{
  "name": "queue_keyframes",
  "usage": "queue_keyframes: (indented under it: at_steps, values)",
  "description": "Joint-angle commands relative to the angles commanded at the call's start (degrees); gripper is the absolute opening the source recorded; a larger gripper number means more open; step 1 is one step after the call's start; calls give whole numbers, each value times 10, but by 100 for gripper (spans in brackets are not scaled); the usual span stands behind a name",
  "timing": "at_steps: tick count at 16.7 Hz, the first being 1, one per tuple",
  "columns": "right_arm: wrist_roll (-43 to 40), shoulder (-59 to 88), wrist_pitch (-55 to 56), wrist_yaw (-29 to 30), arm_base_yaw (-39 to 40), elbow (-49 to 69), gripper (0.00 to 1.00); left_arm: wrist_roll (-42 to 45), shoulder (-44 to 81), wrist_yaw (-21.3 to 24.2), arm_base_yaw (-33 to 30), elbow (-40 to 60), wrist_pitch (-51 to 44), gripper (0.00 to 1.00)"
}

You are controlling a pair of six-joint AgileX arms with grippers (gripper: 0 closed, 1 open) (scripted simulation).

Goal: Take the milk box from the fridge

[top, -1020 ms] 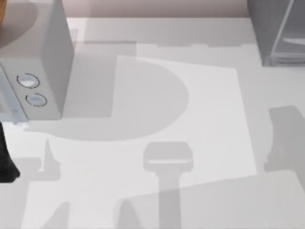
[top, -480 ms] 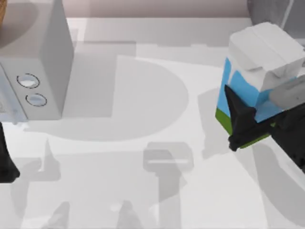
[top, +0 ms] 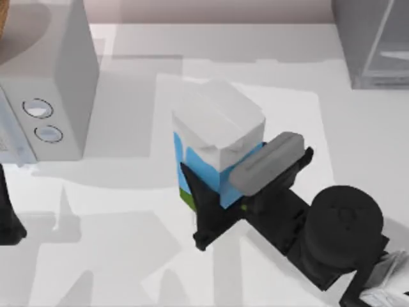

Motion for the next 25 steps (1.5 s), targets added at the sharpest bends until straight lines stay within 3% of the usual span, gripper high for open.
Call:
queue_keyframes:
  at_steps: [5,11,19,24,25]
  values:
    - [-2,69,54,10,39,22,0,0,0,0,0,0,0,100]
    - [-1,77,54,7,36,26,0,0,0,0,0,0,0,100]
    - [-2,216,85,-8,19,137,0,0,0,0,0,0,0,100]
    - [-3,227,88,-10,17,147,0,0,0,0,0,0,0,100]
    - [-3,227,88,-10,17,147,8,0,0,0,0,0,0,100]
